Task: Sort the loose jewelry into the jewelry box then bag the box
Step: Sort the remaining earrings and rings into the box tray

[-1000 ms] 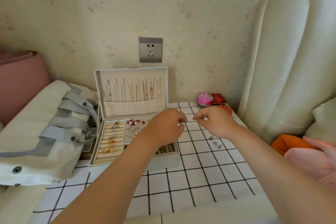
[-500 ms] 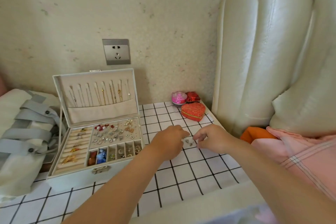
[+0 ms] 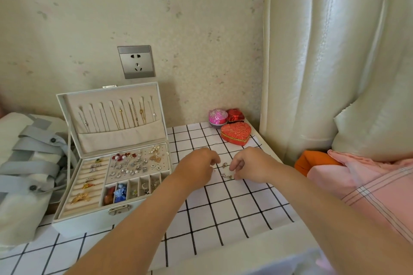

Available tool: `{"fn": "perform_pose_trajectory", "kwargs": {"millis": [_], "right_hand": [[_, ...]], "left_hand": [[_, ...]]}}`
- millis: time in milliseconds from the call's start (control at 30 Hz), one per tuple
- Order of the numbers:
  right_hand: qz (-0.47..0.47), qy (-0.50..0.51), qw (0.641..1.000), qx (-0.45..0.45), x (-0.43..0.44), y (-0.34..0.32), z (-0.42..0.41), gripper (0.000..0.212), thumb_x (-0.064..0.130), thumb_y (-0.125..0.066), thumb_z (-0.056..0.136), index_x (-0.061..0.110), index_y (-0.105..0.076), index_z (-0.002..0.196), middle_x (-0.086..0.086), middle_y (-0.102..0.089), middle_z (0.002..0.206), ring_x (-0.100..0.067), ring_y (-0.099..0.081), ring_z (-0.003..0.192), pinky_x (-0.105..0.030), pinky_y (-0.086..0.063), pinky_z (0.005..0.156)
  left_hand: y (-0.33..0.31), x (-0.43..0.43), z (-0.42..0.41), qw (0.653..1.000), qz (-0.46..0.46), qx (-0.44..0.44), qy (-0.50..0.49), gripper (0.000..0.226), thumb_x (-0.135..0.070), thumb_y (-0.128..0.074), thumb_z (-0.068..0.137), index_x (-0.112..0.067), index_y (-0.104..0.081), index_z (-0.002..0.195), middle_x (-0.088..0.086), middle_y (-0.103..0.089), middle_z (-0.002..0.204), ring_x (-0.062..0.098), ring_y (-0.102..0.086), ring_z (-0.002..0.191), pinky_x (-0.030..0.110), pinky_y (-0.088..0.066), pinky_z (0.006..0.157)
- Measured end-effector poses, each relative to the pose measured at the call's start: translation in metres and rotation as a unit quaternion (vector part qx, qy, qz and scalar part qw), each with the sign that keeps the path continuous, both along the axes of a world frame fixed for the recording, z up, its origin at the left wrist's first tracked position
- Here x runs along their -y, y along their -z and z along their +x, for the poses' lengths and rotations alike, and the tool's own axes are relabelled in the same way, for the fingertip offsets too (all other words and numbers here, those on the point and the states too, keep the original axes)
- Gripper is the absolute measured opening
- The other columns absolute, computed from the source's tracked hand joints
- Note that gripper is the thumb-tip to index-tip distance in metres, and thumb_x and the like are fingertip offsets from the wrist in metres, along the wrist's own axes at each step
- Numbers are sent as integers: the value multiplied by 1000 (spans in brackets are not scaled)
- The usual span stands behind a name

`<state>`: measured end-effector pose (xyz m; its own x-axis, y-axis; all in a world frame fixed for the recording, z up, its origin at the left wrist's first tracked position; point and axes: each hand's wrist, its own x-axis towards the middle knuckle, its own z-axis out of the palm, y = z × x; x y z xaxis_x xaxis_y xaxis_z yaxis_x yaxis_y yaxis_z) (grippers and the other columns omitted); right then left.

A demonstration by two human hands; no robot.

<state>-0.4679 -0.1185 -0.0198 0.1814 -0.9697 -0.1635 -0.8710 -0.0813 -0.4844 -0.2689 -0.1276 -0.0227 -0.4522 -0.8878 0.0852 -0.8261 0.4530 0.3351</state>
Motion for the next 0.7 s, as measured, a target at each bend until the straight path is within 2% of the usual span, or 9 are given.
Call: {"fn": "perform_pose_trajectory", "kwargs": {"millis": [100,200,367,567,700], "right_hand": [[-6,-9,1000,-2,1,2,1,23,19,-75,84,32,-75,104,12,-66,97,-8,-62,92,-29,-54,87],[-67,6,998,-7,4,5,4,26,16,-62,93,31,-72,112,5,-68,109,-15,-63,102,-34,-53,89],[-86,6,996,-27,9,12,8,30,22,-59,97,30,-67,126,1,-67,122,-18,-62,110,-33,-50,90],[-82,-16,994,-63,15,8,17,23,33,-66,91,34,-74,112,8,-70,100,-12,-61,90,-27,-48,73],[-92,-11,993,-80,15,6,22,15,28,-66,89,27,-76,101,7,-72,98,-14,-63,87,-29,-49,72]], "left_hand": [[-2,0,-2,1000,-11,8,-6,35,-13,-58,92,-31,-64,121,-11,-61,114,10,-56,107,30,-49,90],[0,-3,-7,999,-11,24,33,32,-22,-59,94,-34,-65,123,-8,-61,115,13,-52,112,36,-49,91],[6,-7,-16,996,-26,67,62,21,-36,-59,95,-34,-73,111,-7,-60,114,15,-48,110,34,-47,81],[7,-4,-11,997,-33,59,42,18,-27,-60,91,-33,-74,98,-7,-67,102,15,-55,102,33,-50,79],[9,-1,-8,996,-36,60,58,23,-25,-59,93,-33,-68,113,-8,-69,105,14,-58,104,29,-44,78]]}}
